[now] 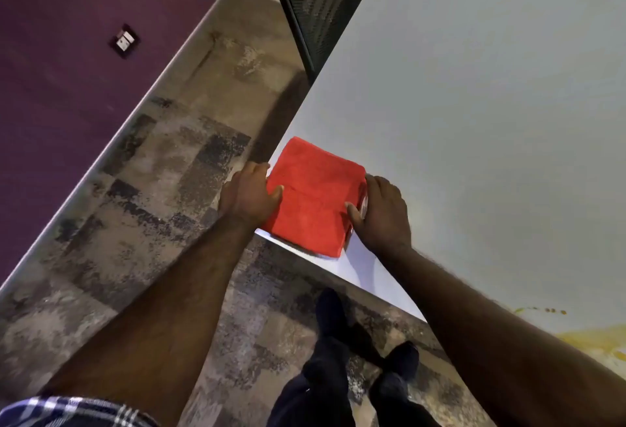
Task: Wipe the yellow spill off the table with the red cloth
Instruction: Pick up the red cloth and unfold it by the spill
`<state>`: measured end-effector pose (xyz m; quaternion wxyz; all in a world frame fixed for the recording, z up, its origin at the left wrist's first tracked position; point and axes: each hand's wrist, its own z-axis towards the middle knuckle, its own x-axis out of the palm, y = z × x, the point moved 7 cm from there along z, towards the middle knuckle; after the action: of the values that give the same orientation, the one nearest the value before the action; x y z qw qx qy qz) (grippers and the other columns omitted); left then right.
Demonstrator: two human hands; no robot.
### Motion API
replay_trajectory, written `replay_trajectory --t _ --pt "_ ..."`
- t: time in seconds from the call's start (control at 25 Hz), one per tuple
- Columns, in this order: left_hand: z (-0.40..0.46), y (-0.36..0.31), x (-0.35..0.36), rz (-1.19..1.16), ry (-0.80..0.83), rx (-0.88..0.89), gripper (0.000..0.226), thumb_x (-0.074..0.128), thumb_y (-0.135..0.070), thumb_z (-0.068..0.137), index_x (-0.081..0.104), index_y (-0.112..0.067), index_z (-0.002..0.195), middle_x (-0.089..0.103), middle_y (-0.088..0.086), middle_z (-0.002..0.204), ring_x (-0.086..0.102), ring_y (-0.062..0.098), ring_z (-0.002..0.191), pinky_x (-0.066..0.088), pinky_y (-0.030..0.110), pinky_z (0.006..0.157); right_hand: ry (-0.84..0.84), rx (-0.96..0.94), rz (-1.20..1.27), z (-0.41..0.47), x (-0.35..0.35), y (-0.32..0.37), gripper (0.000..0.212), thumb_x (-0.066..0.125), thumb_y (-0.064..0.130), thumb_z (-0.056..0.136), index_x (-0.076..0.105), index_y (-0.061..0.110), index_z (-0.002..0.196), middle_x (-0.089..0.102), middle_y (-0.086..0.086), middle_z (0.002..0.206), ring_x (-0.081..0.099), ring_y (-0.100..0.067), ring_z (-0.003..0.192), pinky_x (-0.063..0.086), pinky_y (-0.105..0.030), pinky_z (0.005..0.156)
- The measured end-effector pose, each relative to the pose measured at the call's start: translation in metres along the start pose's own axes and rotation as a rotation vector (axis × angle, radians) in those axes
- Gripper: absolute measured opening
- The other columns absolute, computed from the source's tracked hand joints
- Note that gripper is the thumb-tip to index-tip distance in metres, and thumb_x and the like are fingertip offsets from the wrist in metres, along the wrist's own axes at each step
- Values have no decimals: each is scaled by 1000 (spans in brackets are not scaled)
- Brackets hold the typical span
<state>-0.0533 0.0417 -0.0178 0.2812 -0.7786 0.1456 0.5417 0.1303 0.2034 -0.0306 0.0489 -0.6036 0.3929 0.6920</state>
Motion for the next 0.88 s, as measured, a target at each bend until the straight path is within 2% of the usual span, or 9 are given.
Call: replay_trajectory --t 0.16,0.32,0.52,0.64,0.72,0.88 --pt "8 18 12 -46 68 -144 50 59 -44 90 57 -12 129 58 13 128 58 35 113 50 47 92 42 309 103 -2 17 -15 64 59 61 85 50 9 120 54 -12 115 52 -30 102 45 -42 83" --pt "14 16 20 -112 91 -137 41 57 -43 92 62 -10 116 63 13 116 62 32 102 52 43 85 146 505 230 -4 33 -22 66 71 57 77 49 7 113 55 -12 111 56 -30 101 44 -36 77" --pt "20 12 22 -174 99 -177 29 58 -37 94 63 -13 108 67 12 111 63 33 97 53 44 83 239 559 252 -1 45 -18 49 73 41 80 56 6 110 65 -11 109 62 -30 99 45 -34 76" --pt "18 10 21 -212 67 -174 24 58 -34 95 64 -14 106 69 9 107 63 30 93 53 43 82 238 588 290 1 43 -18 23 68 30 84 60 10 92 68 -9 95 63 -29 89 41 -31 71" --pt "15 8 17 -254 32 -170 20 58 -32 95 65 -15 103 69 7 103 63 28 89 53 42 79 197 581 336 1 35 -20 18 67 26 84 59 10 81 64 -5 82 60 -27 81 40 -30 68" --pt "6 -11 6 -421 -33 -86 15 61 -24 93 66 -11 95 69 8 93 62 27 84 53 40 76 136 564 500 -5 8 -25 20 64 23 85 65 6 95 69 -8 93 63 -27 88 52 -43 81"
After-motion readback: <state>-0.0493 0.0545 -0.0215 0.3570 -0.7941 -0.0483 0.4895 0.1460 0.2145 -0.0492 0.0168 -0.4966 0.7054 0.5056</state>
